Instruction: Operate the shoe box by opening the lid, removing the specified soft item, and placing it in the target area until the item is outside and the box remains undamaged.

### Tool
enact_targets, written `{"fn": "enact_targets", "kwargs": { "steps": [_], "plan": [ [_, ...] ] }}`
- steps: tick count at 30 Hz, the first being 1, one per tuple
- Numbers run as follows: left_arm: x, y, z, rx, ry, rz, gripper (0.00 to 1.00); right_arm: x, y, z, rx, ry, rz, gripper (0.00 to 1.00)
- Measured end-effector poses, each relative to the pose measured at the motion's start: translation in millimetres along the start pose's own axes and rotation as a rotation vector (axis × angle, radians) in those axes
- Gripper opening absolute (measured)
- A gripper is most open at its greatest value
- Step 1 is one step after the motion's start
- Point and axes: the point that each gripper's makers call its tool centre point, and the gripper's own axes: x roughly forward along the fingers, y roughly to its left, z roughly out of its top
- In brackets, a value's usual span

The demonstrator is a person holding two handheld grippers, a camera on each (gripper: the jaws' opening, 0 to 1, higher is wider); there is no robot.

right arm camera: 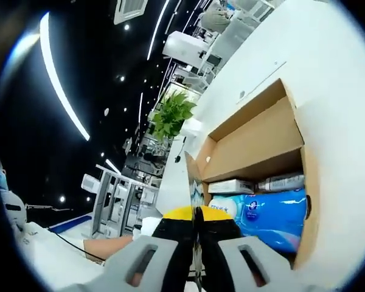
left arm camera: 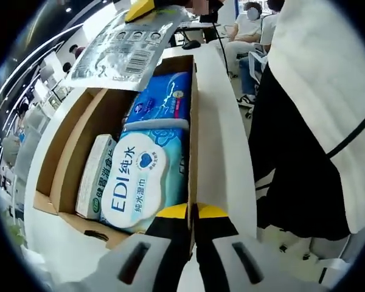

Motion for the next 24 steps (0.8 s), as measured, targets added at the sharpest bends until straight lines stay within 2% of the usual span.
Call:
{"fn": "enact_targets", "kwargs": {
  "steps": [4,9,12,14,16,20,24],
  "plan": [
    [1.0,1.2,-0.5,-0.018,0.020,-0.021,0.02,-3.3,-4.1,-1.5,-0.002,0.004,-0.025,0.00],
    [0.1,-0.6,-2.0,0.026,0.064,-0.005,0.03,-9.1,-1.5,-2.0,-0.005,-0.009,-0.016,0.00],
    [-4.2,1.0,-0.8,-0.006,0.073,-0.004,0.03,-12.3,-3.3,0.8,0.005,-0.021,-0.015,0.00],
    [-6.6,0.9,1.3,-0.007,0.070,-0.010,0.03,-15.0,-2.8,1.2,0.002,-0.024,-0.020,0.00],
    [-5.3,-0.6,0.1,0.030,0.071,-0.020,0.02,-18.2,-1.7,1.9,0.001,-0.027,-0.018,0.00],
    [-5.4,0.0,-0.9,0.003,0.056,-0.033,0.01,-23.6,-0.6,4.2,-0.006,-0.028,-0.026,0.00],
    [-5.8,-0.6,-1.4,0.009,0.020,-0.036,0.01,-31.8,-2.2,5.5,-0.015,-0.009,-0.034,0.00]
  ]
}}
